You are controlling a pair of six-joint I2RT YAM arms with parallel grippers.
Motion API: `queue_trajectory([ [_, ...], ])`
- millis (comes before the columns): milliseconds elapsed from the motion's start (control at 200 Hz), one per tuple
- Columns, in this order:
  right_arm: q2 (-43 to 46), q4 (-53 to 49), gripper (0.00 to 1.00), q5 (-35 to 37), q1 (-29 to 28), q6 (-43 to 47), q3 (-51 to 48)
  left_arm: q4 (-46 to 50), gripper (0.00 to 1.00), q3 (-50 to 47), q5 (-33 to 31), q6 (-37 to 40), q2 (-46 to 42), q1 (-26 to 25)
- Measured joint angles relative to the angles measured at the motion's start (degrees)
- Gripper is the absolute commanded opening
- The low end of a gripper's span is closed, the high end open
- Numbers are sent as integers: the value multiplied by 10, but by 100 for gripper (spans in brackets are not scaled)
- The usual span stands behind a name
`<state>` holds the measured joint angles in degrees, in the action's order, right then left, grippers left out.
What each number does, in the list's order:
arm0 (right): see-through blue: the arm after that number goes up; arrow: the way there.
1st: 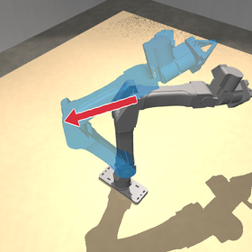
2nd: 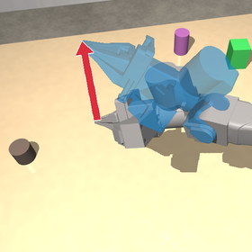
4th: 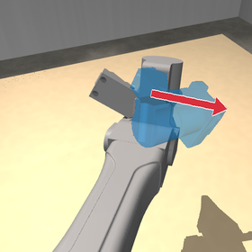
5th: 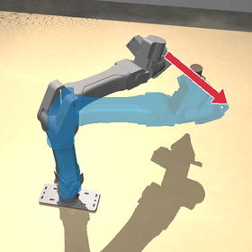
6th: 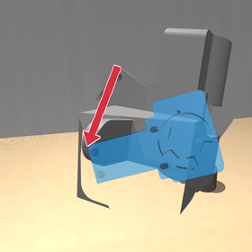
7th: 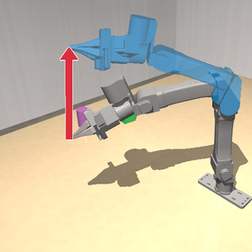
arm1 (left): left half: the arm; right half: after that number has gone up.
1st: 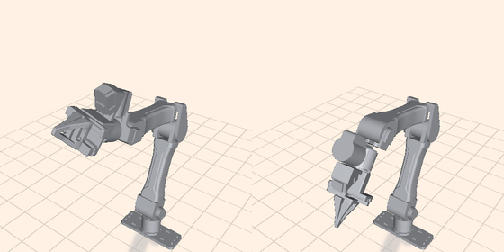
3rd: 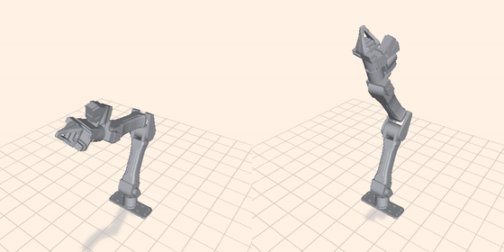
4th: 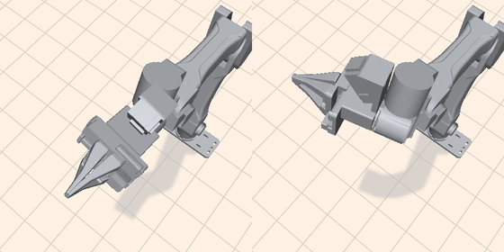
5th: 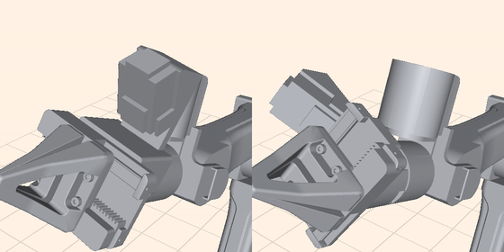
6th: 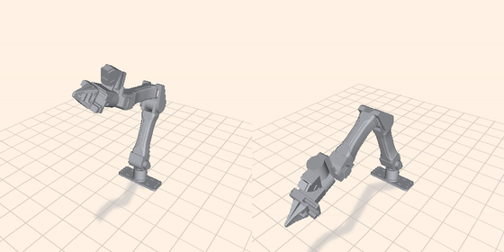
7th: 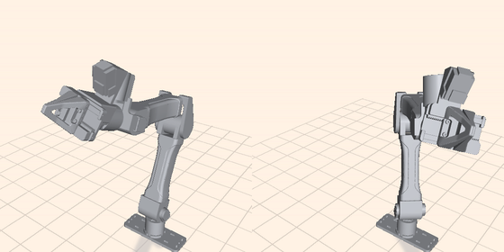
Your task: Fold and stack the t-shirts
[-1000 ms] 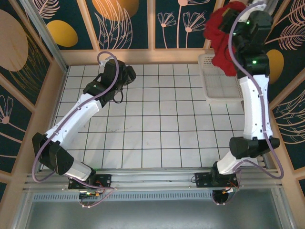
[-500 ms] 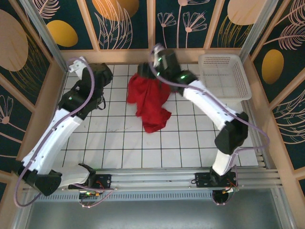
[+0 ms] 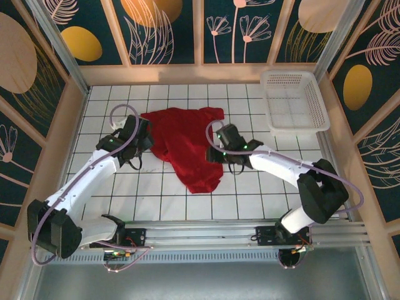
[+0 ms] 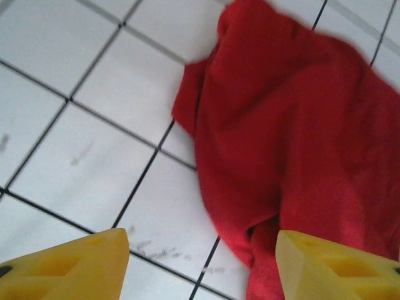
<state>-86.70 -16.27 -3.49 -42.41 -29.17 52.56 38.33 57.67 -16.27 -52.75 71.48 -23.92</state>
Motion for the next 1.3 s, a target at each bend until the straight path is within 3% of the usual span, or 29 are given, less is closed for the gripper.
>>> queue_trajectory([
  [175, 10, 0, 62, 4, -82, -10, -44, -37, 59, -45, 71, -14, 18, 32],
  [450, -22, 9, 61, -11, -103, -4, -54, -74, 62, -49, 120, -15, 64, 81],
  [510, -40, 6, 51, -10, -110, -1, -50, -84, 62, -50, 132, -15, 72, 106],
  [636, -66, -3, 1, 5, -107, 0, -42, -115, 61, -58, 157, -14, 93, 154],
  [751, -59, -8, 0, 11, -77, -7, -44, -163, 58, -59, 191, -14, 131, 173],
  [846, -24, -19, 0, 16, -42, -13, -54, -201, 47, -57, 220, -12, 173, 173],
  [981, 31, -36, 0, 19, -7, -14, -55, -265, 41, -56, 272, -20, 236, 173],
  [1026, 42, -40, 0, 19, -2, -14, -55, -282, 31, -54, 287, -28, 253, 171],
  [1116, 51, -50, 0, 19, 6, -14, -50, -303, 0, -42, 310, -33, 283, 163],
  [1301, 54, -75, 0, 19, 48, -12, -1, -294, 0, -1, 319, -39, 282, 145],
])
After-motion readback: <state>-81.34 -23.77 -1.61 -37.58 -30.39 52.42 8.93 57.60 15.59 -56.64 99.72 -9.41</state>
